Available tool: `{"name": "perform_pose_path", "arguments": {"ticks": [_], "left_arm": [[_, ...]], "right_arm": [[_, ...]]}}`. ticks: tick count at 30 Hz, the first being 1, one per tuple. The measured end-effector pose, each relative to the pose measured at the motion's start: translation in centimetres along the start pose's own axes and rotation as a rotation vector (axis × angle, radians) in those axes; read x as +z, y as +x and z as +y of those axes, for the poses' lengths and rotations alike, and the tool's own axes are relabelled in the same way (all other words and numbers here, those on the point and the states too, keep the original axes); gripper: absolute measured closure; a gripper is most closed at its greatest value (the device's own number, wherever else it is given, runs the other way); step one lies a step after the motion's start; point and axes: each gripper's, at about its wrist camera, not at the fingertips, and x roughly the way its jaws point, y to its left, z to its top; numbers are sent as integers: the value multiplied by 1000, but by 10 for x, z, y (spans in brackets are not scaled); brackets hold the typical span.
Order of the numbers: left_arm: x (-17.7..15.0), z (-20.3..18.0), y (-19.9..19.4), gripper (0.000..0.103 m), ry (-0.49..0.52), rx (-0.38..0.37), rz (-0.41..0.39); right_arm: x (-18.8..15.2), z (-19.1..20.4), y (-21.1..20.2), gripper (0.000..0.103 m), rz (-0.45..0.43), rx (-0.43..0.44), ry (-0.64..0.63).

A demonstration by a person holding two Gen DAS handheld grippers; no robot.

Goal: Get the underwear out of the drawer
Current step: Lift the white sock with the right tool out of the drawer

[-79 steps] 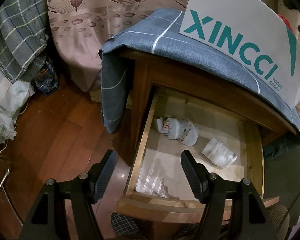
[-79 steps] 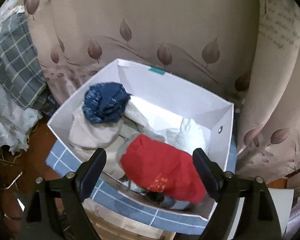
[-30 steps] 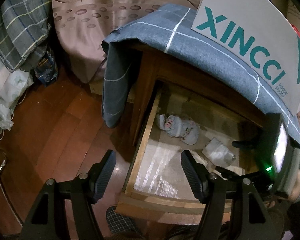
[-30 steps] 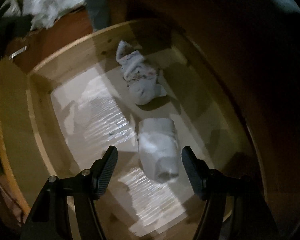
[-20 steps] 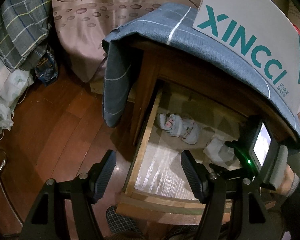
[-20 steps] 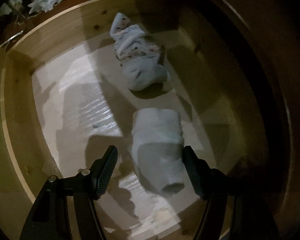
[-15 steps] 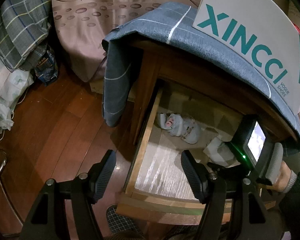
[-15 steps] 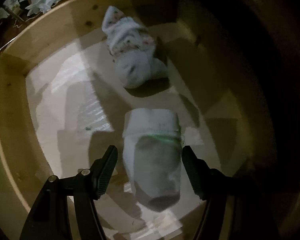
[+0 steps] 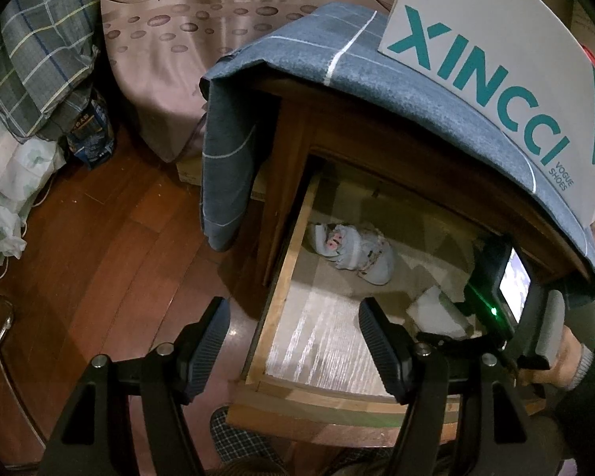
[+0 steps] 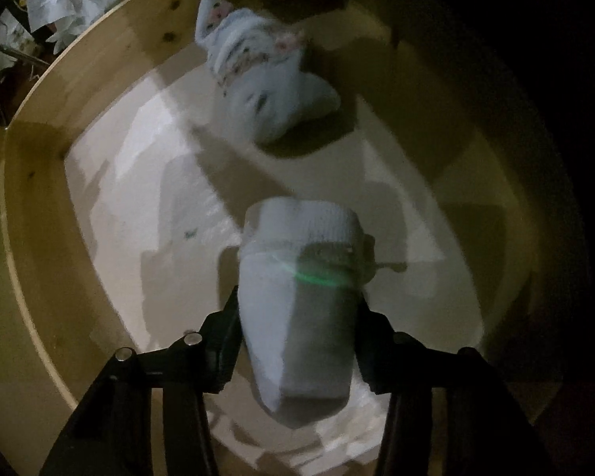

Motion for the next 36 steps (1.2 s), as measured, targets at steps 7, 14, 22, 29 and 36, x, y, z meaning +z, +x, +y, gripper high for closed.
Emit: {"name": "perform_pose_path", "arguments": {"ticks": [7, 14, 22, 29, 36], "left_arm": [[-2, -2, -1, 34, 7, 5, -7], [-3, -3, -3, 34, 13, 22, -14], [-4, -5, -4, 34, 31, 49, -15], [-5, -9, -3, 34, 56, 72, -11], [-6, -13, -3, 34, 91, 72, -11]], "right_arm": [[-28, 9, -30, 62, 23, -52, 32], [-55, 18, -70, 62, -14, -59, 144], [-68, 2, -105, 62, -101, 8, 416], [-83, 14, -115, 62, -202, -29, 589], [-103, 4, -119, 62, -302, -10, 761]]}}
